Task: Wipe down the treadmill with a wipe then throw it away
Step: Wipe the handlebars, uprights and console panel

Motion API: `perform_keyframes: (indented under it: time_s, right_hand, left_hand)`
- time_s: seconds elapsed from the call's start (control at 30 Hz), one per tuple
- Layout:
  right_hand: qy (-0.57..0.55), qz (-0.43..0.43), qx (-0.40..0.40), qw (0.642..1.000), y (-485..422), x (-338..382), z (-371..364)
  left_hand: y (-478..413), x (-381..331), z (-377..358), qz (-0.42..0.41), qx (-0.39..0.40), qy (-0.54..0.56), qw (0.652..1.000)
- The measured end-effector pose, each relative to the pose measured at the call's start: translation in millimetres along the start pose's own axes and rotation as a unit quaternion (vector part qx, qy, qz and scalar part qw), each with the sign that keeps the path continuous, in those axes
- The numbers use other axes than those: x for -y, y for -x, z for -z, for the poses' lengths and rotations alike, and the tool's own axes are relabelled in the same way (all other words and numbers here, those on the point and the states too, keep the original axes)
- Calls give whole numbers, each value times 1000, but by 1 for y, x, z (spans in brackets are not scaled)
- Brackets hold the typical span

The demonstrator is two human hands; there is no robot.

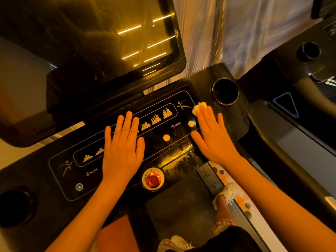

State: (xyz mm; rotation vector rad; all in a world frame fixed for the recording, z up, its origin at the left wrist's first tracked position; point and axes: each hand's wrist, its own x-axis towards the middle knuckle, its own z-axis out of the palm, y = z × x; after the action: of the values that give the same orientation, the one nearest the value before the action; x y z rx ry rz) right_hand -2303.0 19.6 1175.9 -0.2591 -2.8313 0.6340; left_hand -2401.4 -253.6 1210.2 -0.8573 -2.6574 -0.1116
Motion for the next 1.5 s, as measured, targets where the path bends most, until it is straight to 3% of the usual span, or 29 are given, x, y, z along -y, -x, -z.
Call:
perform_keyframes:
  time_s: [0.2, 0.47, 0.6, 0.8, 1.17, 1.5]
  right_hand:
    - [-24, -14, -33, 999, -55, 16, 4]
    - [-18, -29, 10, 999, 41, 0, -18]
    - [-2, 16, 1, 1000, -19, 6, 2]
    - [3, 14, -15, 1000, -109, 16, 23]
    - [-26, 10, 23, 999, 58, -20, -17]
    - [-18, 9, -13, 1000, 14, 1, -12]
  left_hand:
    - [1, 0, 2, 9, 3, 11, 1000]
    - [0, 0, 1, 8, 6, 7, 1000]
    - [1, 0, 1, 4, 3, -1, 1000]
    - [0, 0, 1, 9, 3, -2, 1000]
    - [0, 0, -1, 3, -3, 6, 1000]
    - [0, 1, 2, -1, -1, 4, 1000]
